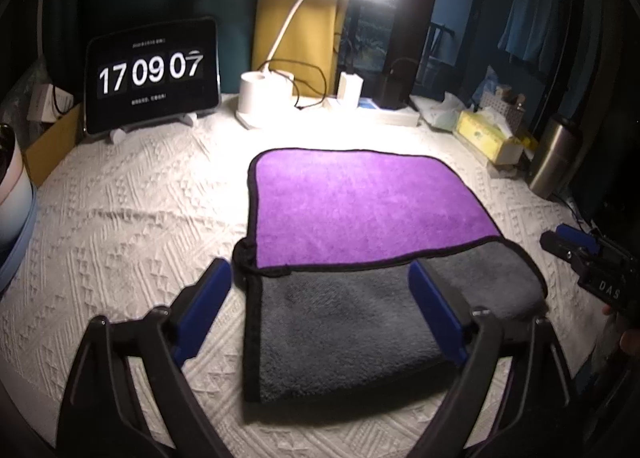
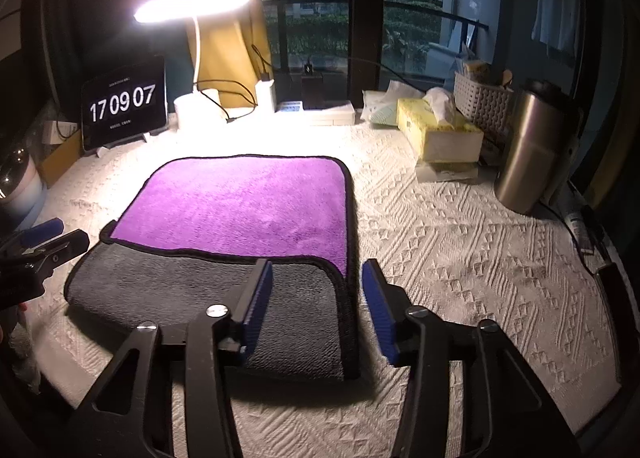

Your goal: Fold towel

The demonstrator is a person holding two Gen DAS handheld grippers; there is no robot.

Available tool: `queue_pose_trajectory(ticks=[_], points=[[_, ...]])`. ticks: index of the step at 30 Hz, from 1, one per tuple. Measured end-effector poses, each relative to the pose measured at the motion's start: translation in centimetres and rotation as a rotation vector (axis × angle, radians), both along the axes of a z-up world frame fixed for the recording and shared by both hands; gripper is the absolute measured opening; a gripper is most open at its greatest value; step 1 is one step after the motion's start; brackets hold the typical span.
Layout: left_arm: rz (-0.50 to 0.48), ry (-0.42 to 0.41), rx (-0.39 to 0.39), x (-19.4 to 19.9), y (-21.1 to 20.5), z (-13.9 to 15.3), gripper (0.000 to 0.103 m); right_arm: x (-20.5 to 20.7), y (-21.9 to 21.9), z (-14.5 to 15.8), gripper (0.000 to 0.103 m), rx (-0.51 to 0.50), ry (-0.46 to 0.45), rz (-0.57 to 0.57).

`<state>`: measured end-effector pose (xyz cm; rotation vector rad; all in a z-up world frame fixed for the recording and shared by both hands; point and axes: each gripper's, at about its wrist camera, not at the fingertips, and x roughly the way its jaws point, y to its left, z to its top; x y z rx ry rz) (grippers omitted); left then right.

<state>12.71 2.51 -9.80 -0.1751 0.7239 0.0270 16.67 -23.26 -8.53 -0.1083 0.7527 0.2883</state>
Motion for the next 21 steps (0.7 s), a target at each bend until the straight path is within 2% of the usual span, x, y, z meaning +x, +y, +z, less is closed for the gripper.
queue_pose_trajectory(ticks=[11,15,18,21], points=[[0.029,0.117,-0.048,2.0,1.4,-2.8,0.066,2.2,-0.5,-2.3,0.039,-0.009,0.055,-0.002],[0.046,0.143,-0.049,2.4,1.8,-3.5,0.062,2.8,-0.6,-3.0,0.037,-0.013,0.074,-0.004],[0.052,0.155,-0.053,2.5,2.0,-3.8,0.054,3.1,-0.8,-3.4,0.032,-0.009,0.086,-0.007],[0.050,0.164,-0.044,2.5,1.9,-4.0,0.046,3.5,-0.9,-3.7,0.032,-0.010,0.096,-0.008]])
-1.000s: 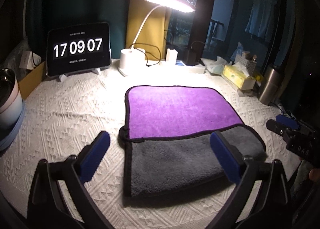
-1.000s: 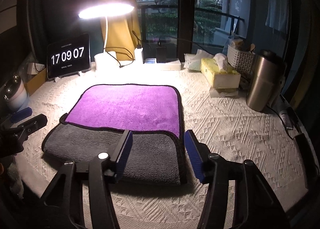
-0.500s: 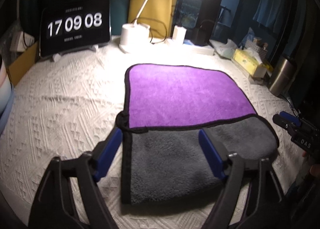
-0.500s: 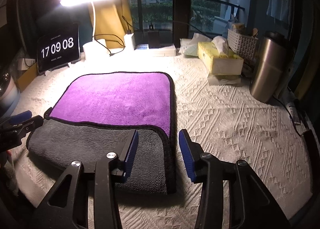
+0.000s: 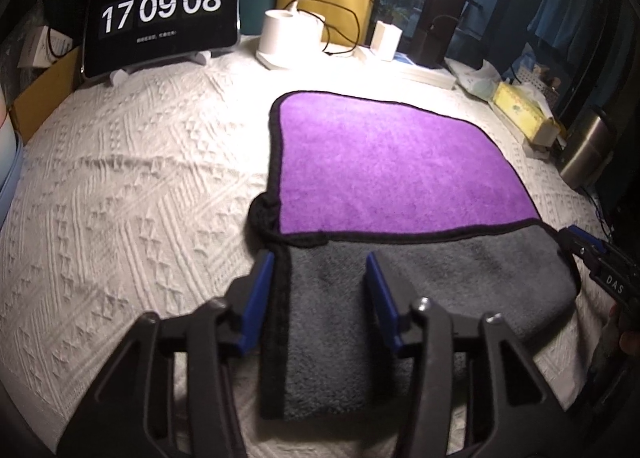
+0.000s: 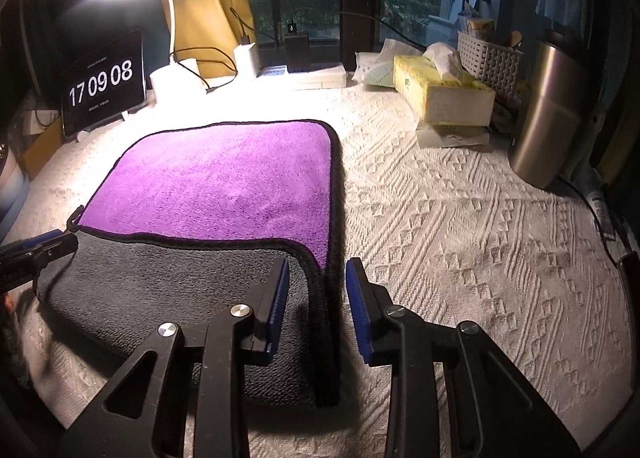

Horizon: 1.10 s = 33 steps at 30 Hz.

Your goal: Fold towel

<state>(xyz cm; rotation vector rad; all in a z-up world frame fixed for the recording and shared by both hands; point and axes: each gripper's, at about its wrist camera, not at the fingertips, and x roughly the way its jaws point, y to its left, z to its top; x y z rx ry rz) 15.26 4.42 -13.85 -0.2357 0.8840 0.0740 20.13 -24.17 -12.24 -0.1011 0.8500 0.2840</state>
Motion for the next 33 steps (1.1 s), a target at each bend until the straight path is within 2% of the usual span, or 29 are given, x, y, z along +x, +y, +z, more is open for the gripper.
queue_pose_trajectory(ticks=[3,5,11,13,19,26,33], points=[[0.010,0.002,0.006,-0.1,0.2,-0.1,0.039,0.1,0.0,-0.2,0.031,0.003,0.009,0.002],[0.017,0.000,0.009,-0.2,0.3,-0.1,0.030,0.2,0.0,-0.3,0.031,0.005,0.016,0.006],[0.016,-0.007,0.020,-0.5,0.5,0.0,0.018,0.3,0.4,-0.9,0.031,-0.001,0.035,0.012],[0.012,-0.015,0.026,-0.6,0.5,0.1,0.012,0.3,0.6,-1.1,0.023,-0.009,0.035,0.015],[-0.002,-0.059,0.057,-1.2,0.3,1.0,0.010,0.2,1.1,-1.4,0.007,-0.037,0.028,0.023],[-0.008,-0.081,0.043,-1.5,0.4,1.7,0.009,-0.5,1.2,-0.2,0.006,-0.044,-0.021,0.024],[-0.018,-0.124,0.066,-1.9,0.2,3.1,0.009,-1.1,1.1,1.5,0.006,-0.044,-0.064,0.016]])
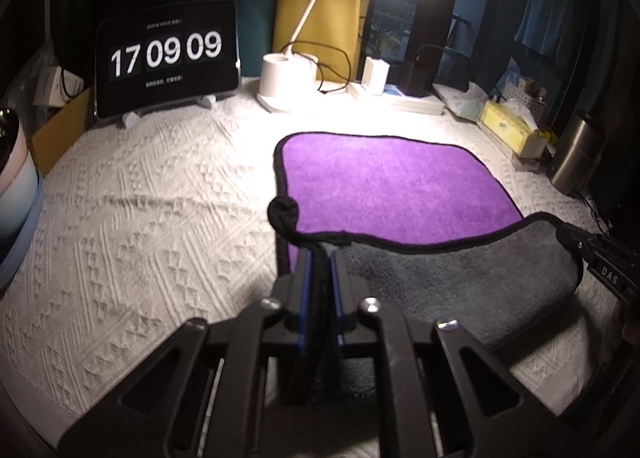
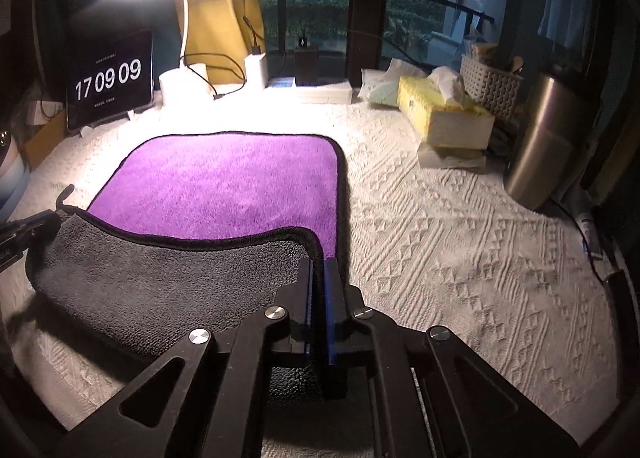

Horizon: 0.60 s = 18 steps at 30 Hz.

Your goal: Fold towel

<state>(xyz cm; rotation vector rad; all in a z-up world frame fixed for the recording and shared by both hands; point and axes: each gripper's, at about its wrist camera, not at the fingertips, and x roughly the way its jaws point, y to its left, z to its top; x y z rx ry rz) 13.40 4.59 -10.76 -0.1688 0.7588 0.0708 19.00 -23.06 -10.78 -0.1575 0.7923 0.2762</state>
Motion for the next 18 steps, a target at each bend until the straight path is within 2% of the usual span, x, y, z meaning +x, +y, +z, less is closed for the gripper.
queue_pose_trajectory(ticks=[18], points=[[0.009,-0.111,0.057,0.6,0.1,3.1,0.009,0.1,-0.3,3.1,0.006,0.004,-0.090,-0.019]])
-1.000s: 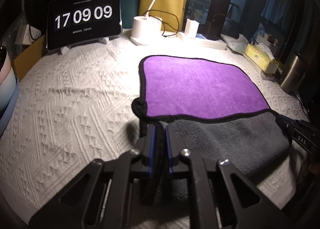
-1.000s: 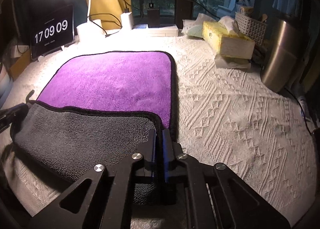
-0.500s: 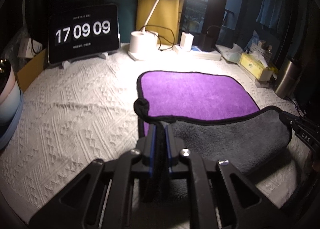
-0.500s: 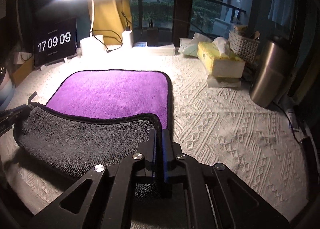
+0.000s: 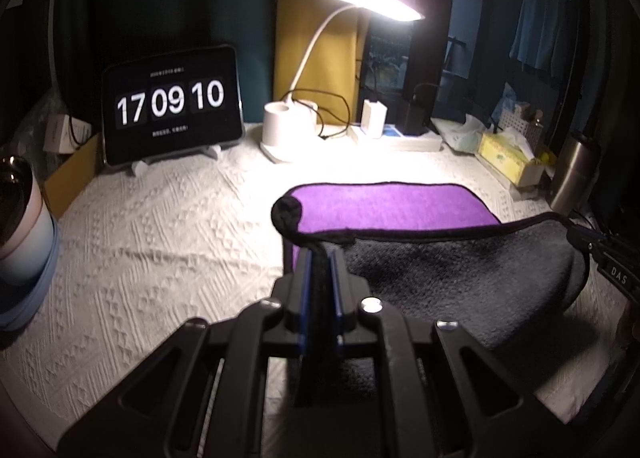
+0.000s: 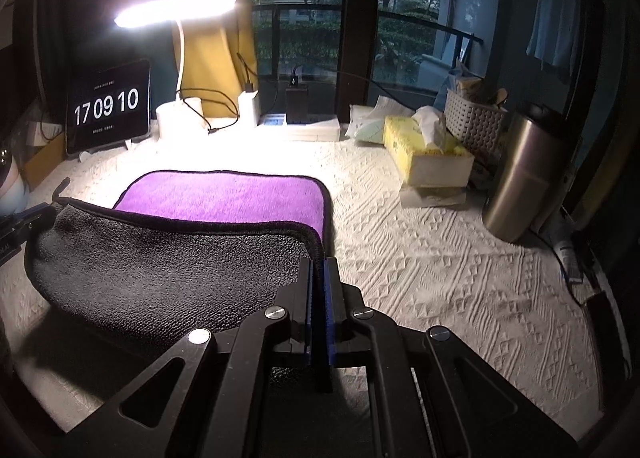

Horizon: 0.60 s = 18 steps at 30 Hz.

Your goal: Fold towel

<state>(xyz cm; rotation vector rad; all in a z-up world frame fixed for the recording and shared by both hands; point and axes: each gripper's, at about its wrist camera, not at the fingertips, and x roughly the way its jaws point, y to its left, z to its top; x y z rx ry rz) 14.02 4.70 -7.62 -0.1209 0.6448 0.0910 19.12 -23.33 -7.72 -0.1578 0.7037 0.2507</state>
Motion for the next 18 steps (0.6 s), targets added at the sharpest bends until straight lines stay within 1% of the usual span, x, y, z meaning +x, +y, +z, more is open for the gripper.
queue_pose_trajectory(ticks=[5,18], points=[[0.001,-0.024,0.012,0.5,0.1,0.5,0.009,0.4,0.1,0.6,0.006,-0.004,-0.027,-0.003],[0.008,-0.054,0.019,2.1,0.5,1.0,0.009,2.1,0.6,1.1,0.006,-0.005,-0.052,0.000]])
